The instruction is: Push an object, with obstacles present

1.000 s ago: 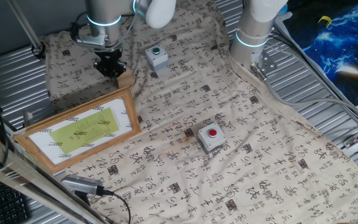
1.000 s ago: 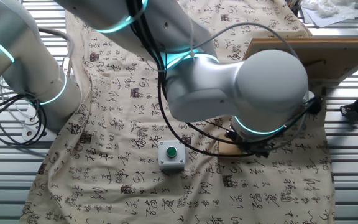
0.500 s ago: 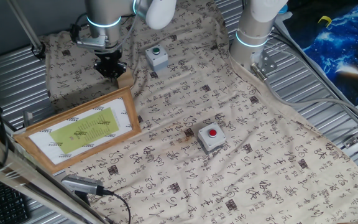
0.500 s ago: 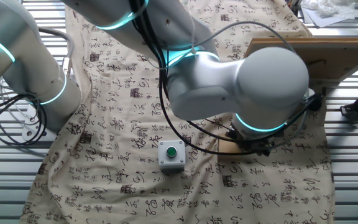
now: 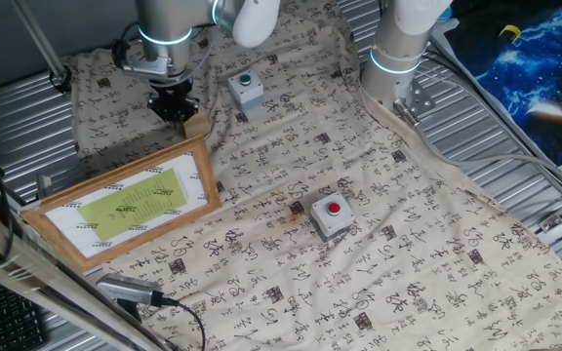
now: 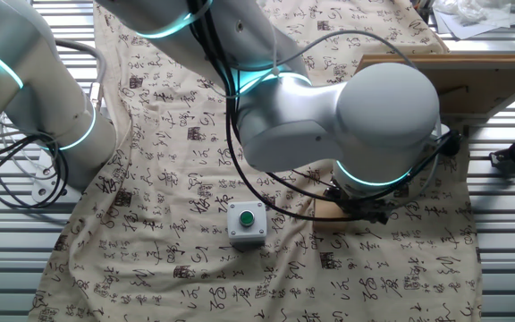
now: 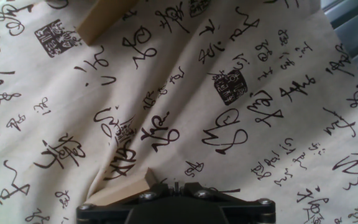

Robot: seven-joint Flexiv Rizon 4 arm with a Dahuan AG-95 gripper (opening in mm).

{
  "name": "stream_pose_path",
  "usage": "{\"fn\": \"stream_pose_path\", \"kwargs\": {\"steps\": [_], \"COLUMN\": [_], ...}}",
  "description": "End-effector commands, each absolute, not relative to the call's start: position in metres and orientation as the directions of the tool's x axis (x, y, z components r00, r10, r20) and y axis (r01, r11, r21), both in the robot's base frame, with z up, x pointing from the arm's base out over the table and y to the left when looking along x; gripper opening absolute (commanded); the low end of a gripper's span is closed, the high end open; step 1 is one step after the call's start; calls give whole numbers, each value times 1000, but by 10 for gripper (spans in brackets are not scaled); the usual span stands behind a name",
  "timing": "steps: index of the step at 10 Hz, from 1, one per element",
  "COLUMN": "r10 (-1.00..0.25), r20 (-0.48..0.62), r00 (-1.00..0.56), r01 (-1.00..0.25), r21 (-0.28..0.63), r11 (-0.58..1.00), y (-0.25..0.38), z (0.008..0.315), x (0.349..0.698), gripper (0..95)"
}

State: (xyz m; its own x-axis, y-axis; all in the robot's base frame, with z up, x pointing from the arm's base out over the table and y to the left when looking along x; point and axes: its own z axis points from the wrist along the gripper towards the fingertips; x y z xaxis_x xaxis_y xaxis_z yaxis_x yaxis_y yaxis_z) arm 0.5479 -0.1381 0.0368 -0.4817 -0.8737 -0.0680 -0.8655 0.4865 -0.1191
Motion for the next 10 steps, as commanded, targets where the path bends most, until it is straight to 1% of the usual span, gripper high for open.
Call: {"fn": "stream_pose_path", "kwargs": {"steps": [1,3,5,10], "r10": [-903,-937,-956,-957], "r20": [-27,7,-11,-15], "r00": [-429,-348,-295,-291], "r01": [-894,-931,-952,-954], "r21": [-131,-121,-85,-68], "r11": [428,345,294,291], "y": [-139,-139,-139,-139], "z": [37,37,37,37], "x": [548,548,548,548], "gripper": [0,0,0,0]}}
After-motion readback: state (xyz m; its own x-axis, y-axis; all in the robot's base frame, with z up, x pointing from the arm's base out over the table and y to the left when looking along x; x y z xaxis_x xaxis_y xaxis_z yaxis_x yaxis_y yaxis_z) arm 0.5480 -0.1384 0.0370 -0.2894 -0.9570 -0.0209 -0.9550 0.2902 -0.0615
